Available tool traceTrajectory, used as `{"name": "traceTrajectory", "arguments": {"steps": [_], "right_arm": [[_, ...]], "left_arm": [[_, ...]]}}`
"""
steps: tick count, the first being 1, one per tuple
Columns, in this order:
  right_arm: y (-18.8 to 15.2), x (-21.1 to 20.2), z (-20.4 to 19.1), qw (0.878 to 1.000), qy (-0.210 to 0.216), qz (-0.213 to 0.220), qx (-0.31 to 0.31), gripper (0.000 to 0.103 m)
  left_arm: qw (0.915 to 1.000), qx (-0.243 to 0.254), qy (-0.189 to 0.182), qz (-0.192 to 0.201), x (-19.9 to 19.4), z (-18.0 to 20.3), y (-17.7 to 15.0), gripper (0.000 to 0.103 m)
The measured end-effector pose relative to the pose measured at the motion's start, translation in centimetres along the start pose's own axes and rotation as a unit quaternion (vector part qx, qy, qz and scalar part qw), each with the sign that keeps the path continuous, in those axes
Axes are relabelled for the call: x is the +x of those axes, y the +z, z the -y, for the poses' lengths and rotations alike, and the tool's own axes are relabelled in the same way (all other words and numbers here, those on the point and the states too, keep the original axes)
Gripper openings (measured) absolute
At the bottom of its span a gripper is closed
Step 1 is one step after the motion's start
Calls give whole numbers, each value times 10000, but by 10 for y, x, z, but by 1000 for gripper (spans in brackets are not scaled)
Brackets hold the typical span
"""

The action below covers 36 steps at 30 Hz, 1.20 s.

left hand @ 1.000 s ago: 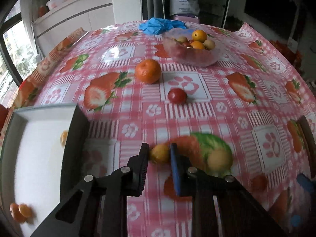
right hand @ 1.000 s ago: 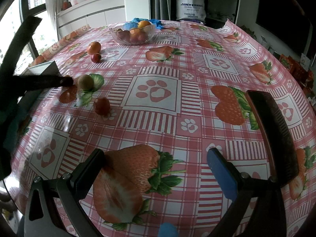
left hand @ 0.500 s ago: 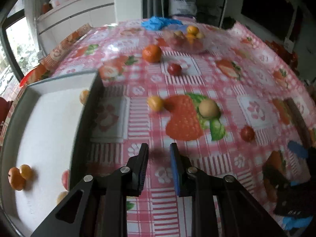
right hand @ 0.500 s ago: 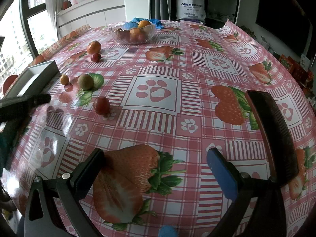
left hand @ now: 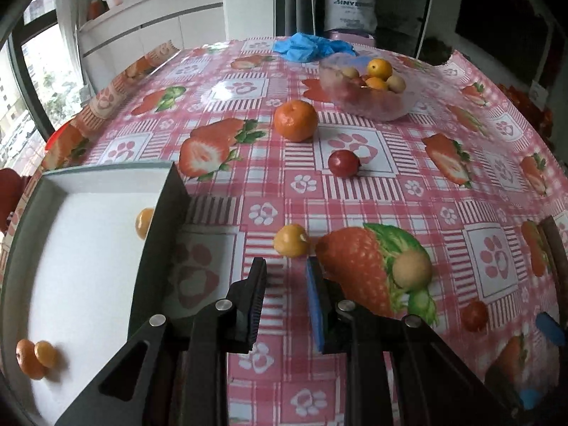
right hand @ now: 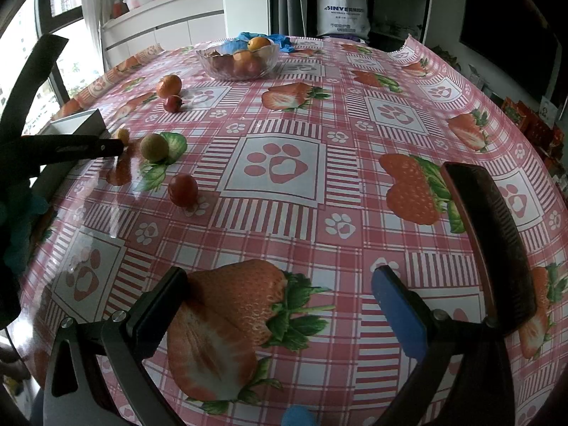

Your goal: Organize fruits

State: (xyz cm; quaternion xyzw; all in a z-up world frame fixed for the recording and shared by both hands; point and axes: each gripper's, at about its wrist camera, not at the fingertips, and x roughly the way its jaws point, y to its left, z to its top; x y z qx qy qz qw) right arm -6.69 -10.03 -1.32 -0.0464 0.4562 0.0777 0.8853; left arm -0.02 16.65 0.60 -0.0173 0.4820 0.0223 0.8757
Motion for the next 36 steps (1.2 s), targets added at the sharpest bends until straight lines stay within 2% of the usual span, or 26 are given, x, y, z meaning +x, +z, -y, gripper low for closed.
{"name": "traceTrajectory", "arguments": {"steps": [5,12,18,22,27,30,32,34,36], "right_arm": [[0,0,0,10000,-3,0,0,103],[0,0,0,10000,-6,-1,1,103],[0,0,0,10000,-5,-1,3,103],[0,0,0,10000,-3,0,4,103],[0,-1,0,10000,-2,0,4,103],[0,-1,0,10000,-3,0,5,103],[-1,-1,0,10000,-2,1,7,103],[0,-1,0,10000,2,3,12,103],[0,-1,1,10000,5,5,15,103]], "left_arm": [[10000,18,32,48,5,3,7,24],[9999,-20,-131,-48,4,2,8,24],[9973,-248,-676,-169,-26,3,2,24],[9949,-264,-973,71,-61,12,12,24],[9872,-336,-1490,462,-114,24,32,24],[9879,-217,-1312,803,-133,29,49,24],[9897,-173,-1090,914,-129,28,63,24],[9939,-70,-761,801,-106,25,74,24],[9984,21,-299,485,-67,21,76,24]]}}
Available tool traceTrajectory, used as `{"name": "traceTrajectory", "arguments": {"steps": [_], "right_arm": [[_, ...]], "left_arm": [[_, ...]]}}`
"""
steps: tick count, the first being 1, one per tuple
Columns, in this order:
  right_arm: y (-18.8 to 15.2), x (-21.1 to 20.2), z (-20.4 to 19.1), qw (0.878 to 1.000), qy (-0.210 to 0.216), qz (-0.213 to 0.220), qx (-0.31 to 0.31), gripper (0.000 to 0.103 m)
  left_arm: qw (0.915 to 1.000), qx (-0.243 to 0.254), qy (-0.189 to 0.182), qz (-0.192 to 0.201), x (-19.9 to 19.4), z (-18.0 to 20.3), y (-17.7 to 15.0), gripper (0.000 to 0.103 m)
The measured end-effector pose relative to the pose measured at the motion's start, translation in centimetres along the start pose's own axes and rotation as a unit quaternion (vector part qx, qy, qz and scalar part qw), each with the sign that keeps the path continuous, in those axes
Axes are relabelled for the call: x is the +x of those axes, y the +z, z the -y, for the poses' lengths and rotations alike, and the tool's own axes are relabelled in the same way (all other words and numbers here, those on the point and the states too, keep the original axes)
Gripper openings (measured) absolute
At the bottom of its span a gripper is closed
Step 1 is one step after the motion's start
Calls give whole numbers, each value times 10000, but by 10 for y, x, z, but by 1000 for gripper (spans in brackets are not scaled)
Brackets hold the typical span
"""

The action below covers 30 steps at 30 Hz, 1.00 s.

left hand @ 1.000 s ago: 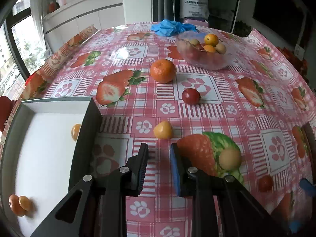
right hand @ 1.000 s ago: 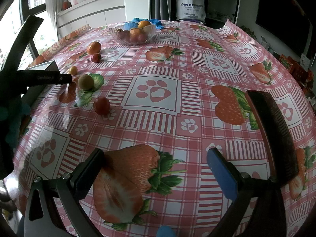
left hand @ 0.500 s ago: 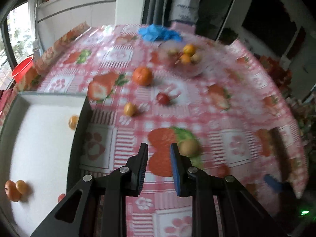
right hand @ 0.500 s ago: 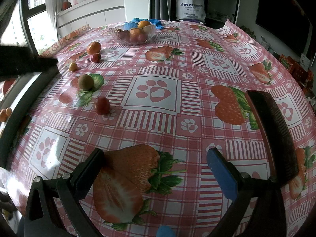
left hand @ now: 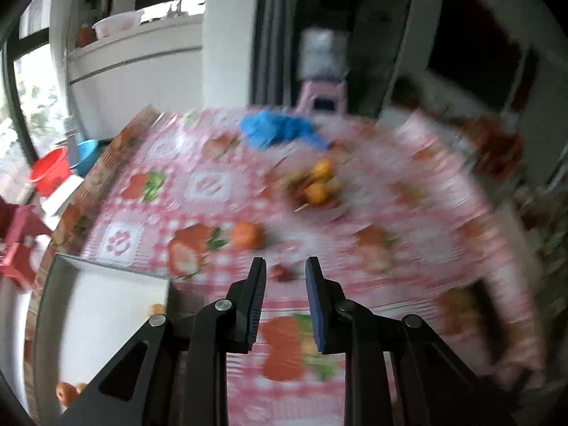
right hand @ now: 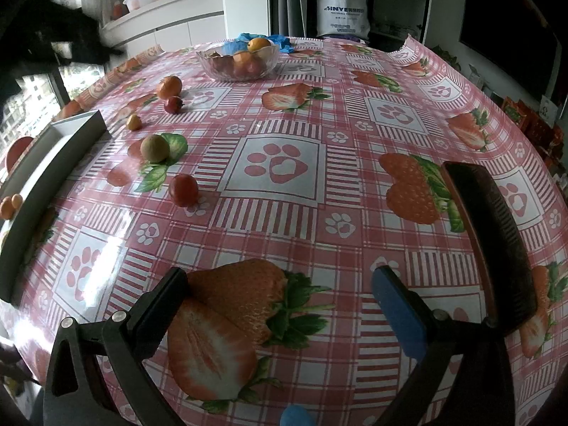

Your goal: Organize fruits

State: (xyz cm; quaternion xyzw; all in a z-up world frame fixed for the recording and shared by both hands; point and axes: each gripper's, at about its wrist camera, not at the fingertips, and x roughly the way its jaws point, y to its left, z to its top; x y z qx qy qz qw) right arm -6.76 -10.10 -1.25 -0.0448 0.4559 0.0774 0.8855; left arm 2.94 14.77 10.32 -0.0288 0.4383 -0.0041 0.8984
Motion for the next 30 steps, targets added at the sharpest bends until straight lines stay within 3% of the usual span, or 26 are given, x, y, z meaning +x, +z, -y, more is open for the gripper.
{"name": "traceTrajectory", "arguments": {"steps": [3,6,9,13,16,22,24,25,27,30], "right_arm": [[0,0,0,10000,-1,0,0,103],[0,0,0,10000,-5,-1,-1,103],[0,0,0,10000,-26,-11,-2,103],[0,0,0,10000,-22,-9,0,103],[1,0,0,10000,-24,-9,-2,103],[1,0,0,10000,-25,-9,0,103],[1,0,0,10000,-24,-9,0,103],[1,0,0,10000,-25,-9,0,103],[1,0,0,10000,-28,-10,-2,103],[1,0,0,10000,-25,-9,1,103]], "left_arm": [[9980,-29,464,-421,50,-17,-15,24],[9962,-65,656,-564,77,-27,-25,24],[9976,99,607,-330,83,-25,-27,24],[9975,347,424,-435,92,-14,-29,25],[9965,494,579,-343,83,-5,-35,25],[9992,204,265,-222,74,-24,-39,25],[9991,145,304,-255,75,-29,-40,65],[9990,110,398,-165,73,-31,-41,94],[9978,92,528,387,60,-32,-44,96],[9979,286,517,264,62,-24,-41,96]]}}
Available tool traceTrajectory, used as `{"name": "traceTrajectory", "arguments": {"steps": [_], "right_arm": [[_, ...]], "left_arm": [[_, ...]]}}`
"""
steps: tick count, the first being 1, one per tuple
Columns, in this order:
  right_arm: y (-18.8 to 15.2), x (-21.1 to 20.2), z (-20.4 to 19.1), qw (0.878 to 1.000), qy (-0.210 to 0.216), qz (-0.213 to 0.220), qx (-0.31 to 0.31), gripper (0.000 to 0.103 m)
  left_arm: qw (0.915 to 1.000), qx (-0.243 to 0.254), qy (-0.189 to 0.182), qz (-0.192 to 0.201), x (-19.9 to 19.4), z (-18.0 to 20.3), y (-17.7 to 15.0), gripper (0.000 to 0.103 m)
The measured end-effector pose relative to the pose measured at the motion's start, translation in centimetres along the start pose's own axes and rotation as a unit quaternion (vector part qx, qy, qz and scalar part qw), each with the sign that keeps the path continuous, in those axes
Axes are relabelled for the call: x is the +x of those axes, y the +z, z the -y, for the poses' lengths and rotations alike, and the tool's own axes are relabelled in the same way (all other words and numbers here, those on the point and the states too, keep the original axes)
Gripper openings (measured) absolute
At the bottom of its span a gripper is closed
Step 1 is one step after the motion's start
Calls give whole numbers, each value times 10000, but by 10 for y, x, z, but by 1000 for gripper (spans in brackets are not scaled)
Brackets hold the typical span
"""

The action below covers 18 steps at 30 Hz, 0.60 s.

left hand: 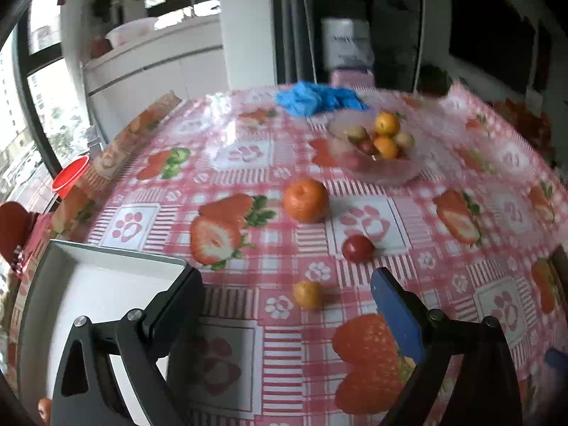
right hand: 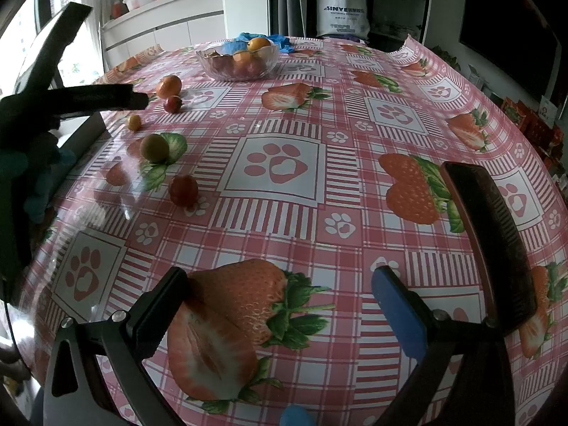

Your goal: Organize fruits

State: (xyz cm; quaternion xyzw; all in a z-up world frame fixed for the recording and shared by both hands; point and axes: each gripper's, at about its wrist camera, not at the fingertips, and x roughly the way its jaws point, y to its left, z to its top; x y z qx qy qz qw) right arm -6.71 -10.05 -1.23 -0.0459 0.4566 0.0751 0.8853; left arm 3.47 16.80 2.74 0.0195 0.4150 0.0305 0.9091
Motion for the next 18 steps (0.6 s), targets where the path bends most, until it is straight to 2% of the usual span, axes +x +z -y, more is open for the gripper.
{"name": "traceTrajectory", "arguments": {"steps": [10,12,13,15,16,17,18], "right_arm": [[0,0,0,10000,-5,-2,-1,103],[0,0,0,10000,-7,-1,-1,103],[0,0,0,10000,-7,-2,-1,103],[0,0,0,10000,-11,-3,-3,103],[0,0,0,10000,-9,-2,-2,103],[0,0,0,10000,-10,-2,-1,103],[0,0,-1,10000,-8,-2,-1,103]], "left_arm": [[9990,58,205,-384,24,5,-4,96],[9984,11,244,-509,30,2,-5,84],[9984,-42,154,-546,32,0,-5,77],[9979,-178,-19,-615,32,-3,-4,70],[9980,-148,-29,-616,32,-2,-3,62],[9981,-85,-73,-609,30,1,-2,48],[9978,-47,-196,-634,30,4,-2,42]]}}
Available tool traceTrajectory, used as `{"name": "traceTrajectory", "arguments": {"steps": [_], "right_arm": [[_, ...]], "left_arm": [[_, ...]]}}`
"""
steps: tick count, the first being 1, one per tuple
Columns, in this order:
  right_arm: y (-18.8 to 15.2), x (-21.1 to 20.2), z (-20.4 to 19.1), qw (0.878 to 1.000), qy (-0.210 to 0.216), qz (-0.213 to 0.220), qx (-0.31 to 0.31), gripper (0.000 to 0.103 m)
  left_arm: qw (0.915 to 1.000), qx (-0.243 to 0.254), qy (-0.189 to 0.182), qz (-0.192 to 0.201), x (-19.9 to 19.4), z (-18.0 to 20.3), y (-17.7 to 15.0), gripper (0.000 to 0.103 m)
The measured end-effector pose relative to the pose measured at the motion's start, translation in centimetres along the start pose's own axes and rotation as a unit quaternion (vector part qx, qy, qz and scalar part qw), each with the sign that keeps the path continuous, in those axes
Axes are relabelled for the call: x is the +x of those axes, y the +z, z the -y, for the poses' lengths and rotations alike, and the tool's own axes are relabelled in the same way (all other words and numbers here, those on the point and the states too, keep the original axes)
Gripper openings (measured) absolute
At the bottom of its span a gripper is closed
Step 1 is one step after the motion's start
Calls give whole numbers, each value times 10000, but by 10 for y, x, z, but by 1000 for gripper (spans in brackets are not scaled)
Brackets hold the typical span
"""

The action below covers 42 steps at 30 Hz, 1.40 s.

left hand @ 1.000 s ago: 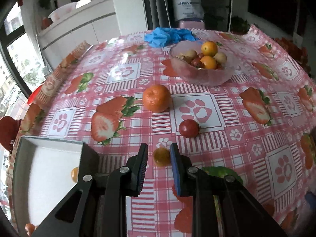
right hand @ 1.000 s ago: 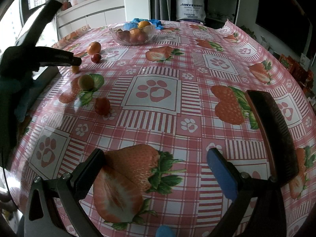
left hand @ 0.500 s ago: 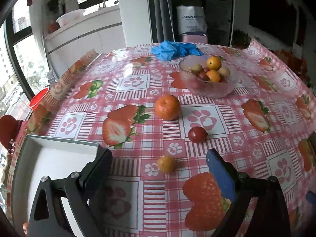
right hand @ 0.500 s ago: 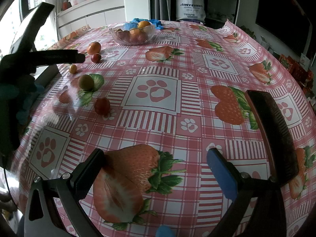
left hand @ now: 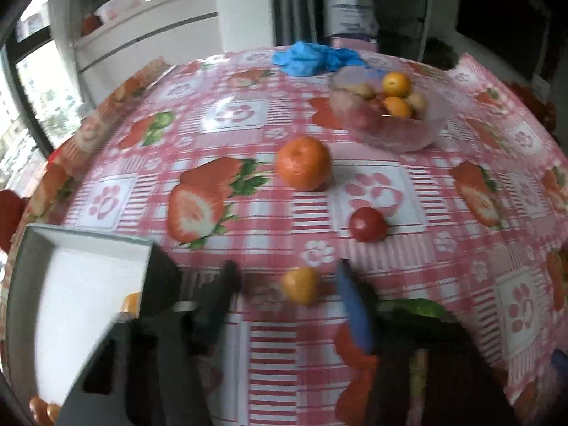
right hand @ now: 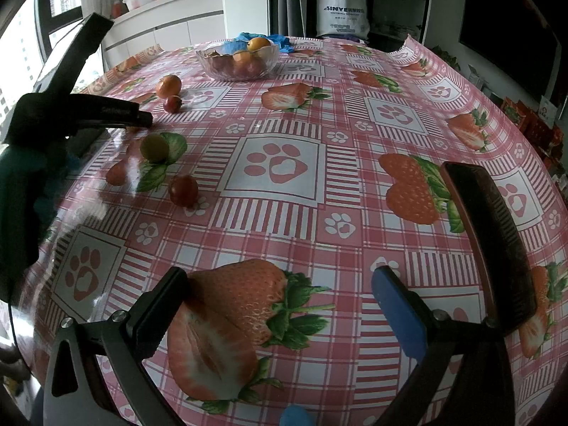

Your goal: Organize fruits

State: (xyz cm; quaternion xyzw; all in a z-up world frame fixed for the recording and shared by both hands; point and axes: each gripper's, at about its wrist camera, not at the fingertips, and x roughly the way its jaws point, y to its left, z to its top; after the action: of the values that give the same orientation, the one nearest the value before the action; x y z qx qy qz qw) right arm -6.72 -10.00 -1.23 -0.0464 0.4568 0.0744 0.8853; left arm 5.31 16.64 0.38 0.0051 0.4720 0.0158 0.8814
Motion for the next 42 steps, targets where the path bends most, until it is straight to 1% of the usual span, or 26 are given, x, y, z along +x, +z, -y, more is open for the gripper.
{"name": "traceTrajectory", "arguments": {"steps": [1,2,5,8,10,14,18,20,23,24,27,31,34,37,38,39,40,41,42], "right_arm": [[0,0,0,10000,-2,-1,-1,103],[0,0,0,10000,-4,-1,-2,103],[0,0,0,10000,-4,-2,-1,103],[0,0,0,10000,-5,-1,-1,103],[0,0,-1,10000,-6,-2,-2,103],[0,0,-1,10000,-9,-4,-5,103],[0,0,-1,10000,-27,-45,-31,103],[2,1,0,9998,-22,-172,-34,103],[12,6,-3,9982,-27,-596,-13,103],[16,8,-7,9975,22,-707,-51,103],[24,14,-24,9966,129,-768,-267,103],[40,25,-45,9968,121,-665,-422,102],[49,31,-55,9974,108,-572,-420,98],[56,33,-62,9981,68,-453,-423,85],[58,33,-63,9982,61,-407,-427,74],[60,33,-64,9984,166,-383,-386,65],[61,33,-65,9985,144,-368,-380,60],[62,33,-65,9985,164,-345,-387,44],[64,32,-67,9985,208,-318,-403,24]], "left_arm": [[10000,54,-16,-17,0,3,0,29],[9999,129,-46,-29,0,7,0,21],[9996,287,47,25,-2,15,-4,21],[9998,168,-65,-3,-7,9,-10,21],[9999,122,-61,-14,-13,5,-18,21],[10000,14,-61,-24,-31,-2,-42,21],[9999,-69,-135,-36,-48,-5,-68,21],[9999,-54,-137,-15,-55,-5,-79,21],[9998,-41,-176,-18,-64,-5,-90,21],[9998,-44,-191,-14,-66,-6,-94,21],[9998,-1,-187,27,-69,-5,-99,21],[9997,-18,-212,70,-72,-8,-104,21],[9996,-71,-248,73,-73,-10,-105,21],[9996,-88,-276,71,-74,-11,-106,21],[9996,-84,-278,69,-74,-11,-106,21],[9995,-89,-279,68,-74,-11,-106,21],[9995,-96,-275,71,-74,-11,-106,21],[9996,-90,-268,75,-74,-10,-107,21],[9996,-87,-267,77,-74,-11,-107,21]]}}
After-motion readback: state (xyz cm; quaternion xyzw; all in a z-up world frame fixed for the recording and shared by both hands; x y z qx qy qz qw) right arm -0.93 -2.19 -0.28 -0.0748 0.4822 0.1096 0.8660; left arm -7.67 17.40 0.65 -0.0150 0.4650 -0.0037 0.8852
